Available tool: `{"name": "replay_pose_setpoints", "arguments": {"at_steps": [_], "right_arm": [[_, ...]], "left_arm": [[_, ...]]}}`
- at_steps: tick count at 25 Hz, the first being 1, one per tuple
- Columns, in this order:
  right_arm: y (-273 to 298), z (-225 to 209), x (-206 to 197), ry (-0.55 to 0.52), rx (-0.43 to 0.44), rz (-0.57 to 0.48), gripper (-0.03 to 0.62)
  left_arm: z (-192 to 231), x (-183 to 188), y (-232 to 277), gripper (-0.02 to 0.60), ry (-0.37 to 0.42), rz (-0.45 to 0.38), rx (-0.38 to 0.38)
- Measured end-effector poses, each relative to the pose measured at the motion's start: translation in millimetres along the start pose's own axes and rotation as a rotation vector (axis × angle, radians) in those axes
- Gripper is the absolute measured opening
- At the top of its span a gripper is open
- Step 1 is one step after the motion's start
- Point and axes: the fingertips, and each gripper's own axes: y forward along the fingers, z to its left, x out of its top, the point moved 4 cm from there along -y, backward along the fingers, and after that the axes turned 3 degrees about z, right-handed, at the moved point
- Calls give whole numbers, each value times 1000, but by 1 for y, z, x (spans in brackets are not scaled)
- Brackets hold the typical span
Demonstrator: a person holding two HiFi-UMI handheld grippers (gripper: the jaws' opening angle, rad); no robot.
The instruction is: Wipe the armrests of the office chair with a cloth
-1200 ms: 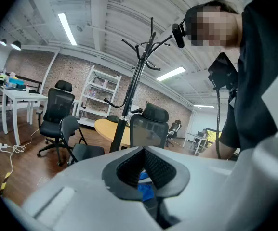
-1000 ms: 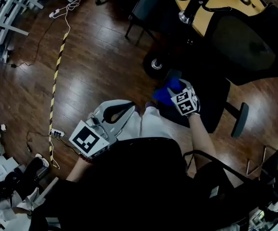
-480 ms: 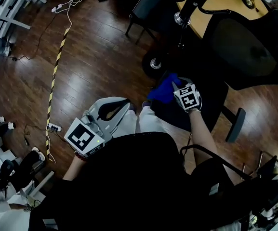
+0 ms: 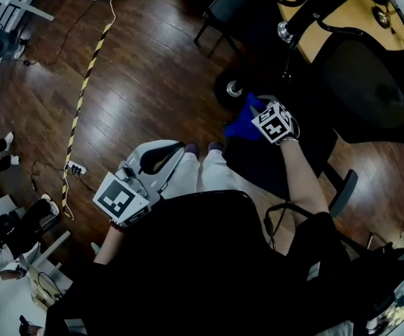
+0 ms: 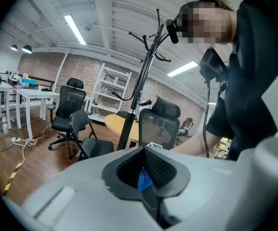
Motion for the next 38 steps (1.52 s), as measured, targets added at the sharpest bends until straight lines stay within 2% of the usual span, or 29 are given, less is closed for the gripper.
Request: {"name": "replay_pose_setpoints", "arguments": {"at_steps": [2,6,8,12,15,19,26,28,35,38], "right_arm": [[4,10,8,-35,14,13,75],[7,31,12,-6,60,8,72],[5,49,10,-38,86,4,72],[0,101,8,-123,145,15,74],[-4,145,2,-178,205,27,74],[-10,194,-11,-222,272,41,74],[-23,231,-47,-187,368,82,74],[-27,236,-60,-186,353,79,74],[-38,214,-102,88,258,65,74],[-43,181,-121,388,164,-23,74]], "left_arm": [[-1,0,0,6,-10,-2,6],[-3,8,-2,6,-7,-22,-5],[-1,7,-3,6,-12,-21,-8],[4,2,-9,6,-28,1,-12],[-1,11,-8,6,-10,-25,-26],[-5,11,-5,6,6,-14,-59],[-12,6,-2,6,22,9,-107],[-12,4,0,6,21,12,-117],[-14,2,8,6,31,29,-132],[-10,5,3,6,32,25,-117]]}}
